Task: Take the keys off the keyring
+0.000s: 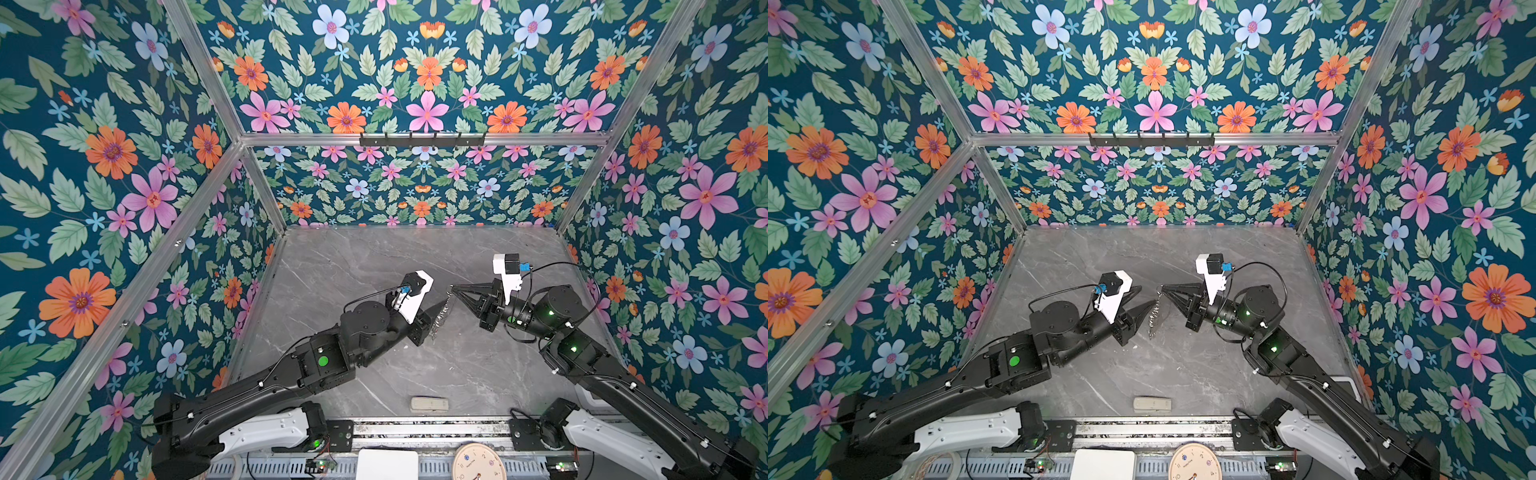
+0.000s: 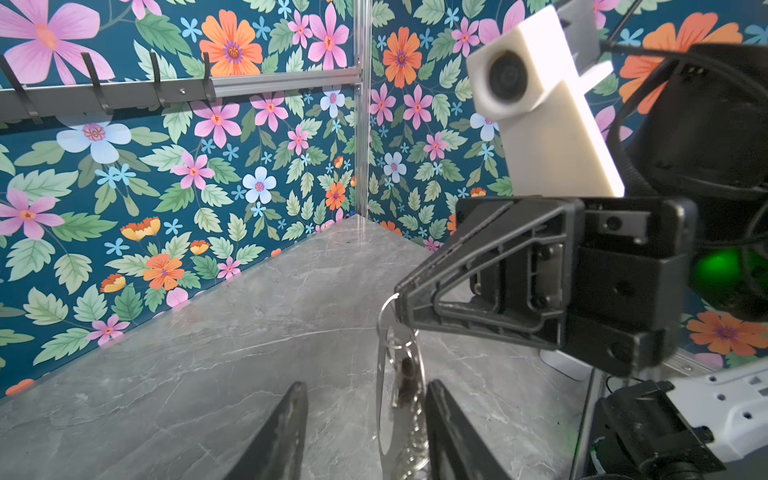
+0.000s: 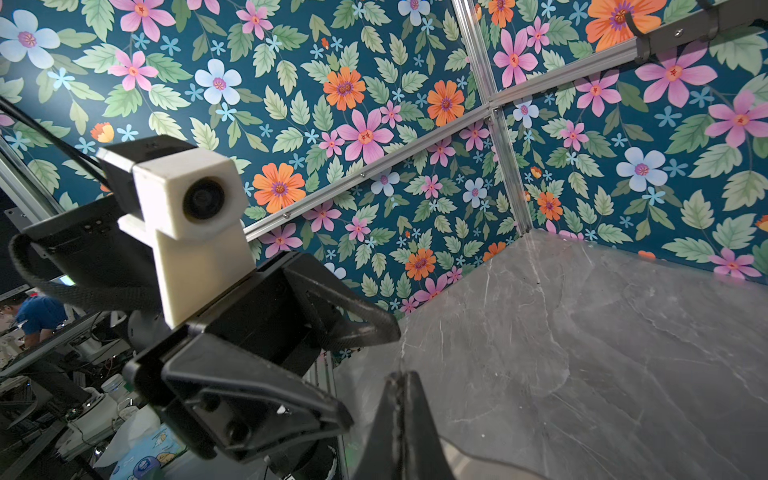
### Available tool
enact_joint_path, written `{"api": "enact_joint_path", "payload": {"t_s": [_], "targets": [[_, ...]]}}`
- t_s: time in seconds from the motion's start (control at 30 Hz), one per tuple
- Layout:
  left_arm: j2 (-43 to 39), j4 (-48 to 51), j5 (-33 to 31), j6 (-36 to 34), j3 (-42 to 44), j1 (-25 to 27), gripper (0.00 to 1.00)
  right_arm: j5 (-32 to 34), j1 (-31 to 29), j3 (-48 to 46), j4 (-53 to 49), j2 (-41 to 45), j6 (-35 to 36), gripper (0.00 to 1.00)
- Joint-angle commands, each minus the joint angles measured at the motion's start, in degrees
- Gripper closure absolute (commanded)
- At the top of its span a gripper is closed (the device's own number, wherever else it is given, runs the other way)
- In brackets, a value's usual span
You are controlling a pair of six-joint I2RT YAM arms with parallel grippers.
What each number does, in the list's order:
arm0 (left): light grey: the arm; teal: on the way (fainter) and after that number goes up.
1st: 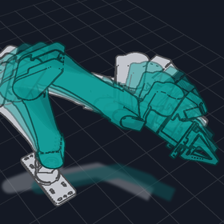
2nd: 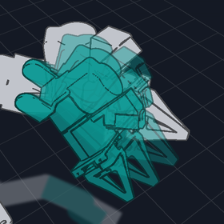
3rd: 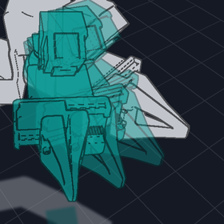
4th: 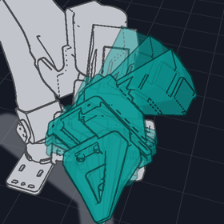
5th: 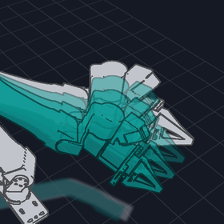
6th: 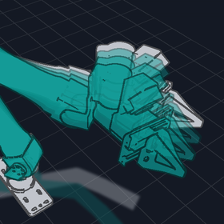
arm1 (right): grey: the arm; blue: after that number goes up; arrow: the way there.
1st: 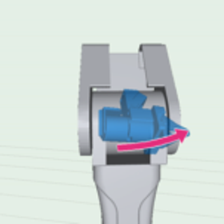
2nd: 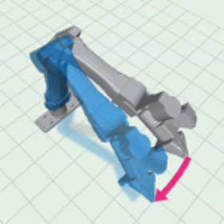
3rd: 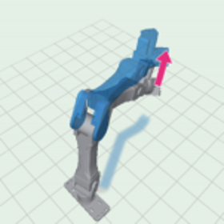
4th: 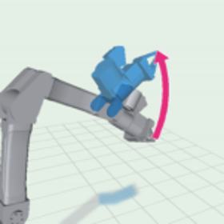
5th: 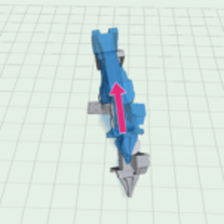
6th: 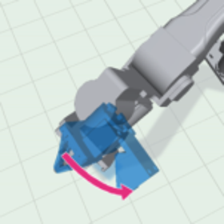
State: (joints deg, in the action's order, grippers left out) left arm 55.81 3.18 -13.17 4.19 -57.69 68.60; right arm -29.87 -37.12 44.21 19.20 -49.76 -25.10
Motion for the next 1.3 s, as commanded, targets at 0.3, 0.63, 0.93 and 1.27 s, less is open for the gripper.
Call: {"api": "enact_joint_path", "payload": {"t_s": [0.3,0.63,0.93,1.27], "targets": [[-0.3,0.5,-1.8,-0.5,1.1,0.0,0.59,-3.1,0.1,-0.1,2.6,-0.7,0.5,1.00],[0.7,1.0,0.2,-0.8,0.9,0.0,0.54,-3.9,0.2,0.0,3.6,-1.0,-0.7,1.00],[0.4,1.0,1.2,-0.1,0.9,0.0,0.52,-3.4,0.3,-0.3,3.8,-0.9,-0.9,1.00],[2.8,0.5,1.7,-0.4,0.7,0.0,0.63,-3.8,0.3,-0.3,4.4,-1.0,-1.4,1.00]]}}
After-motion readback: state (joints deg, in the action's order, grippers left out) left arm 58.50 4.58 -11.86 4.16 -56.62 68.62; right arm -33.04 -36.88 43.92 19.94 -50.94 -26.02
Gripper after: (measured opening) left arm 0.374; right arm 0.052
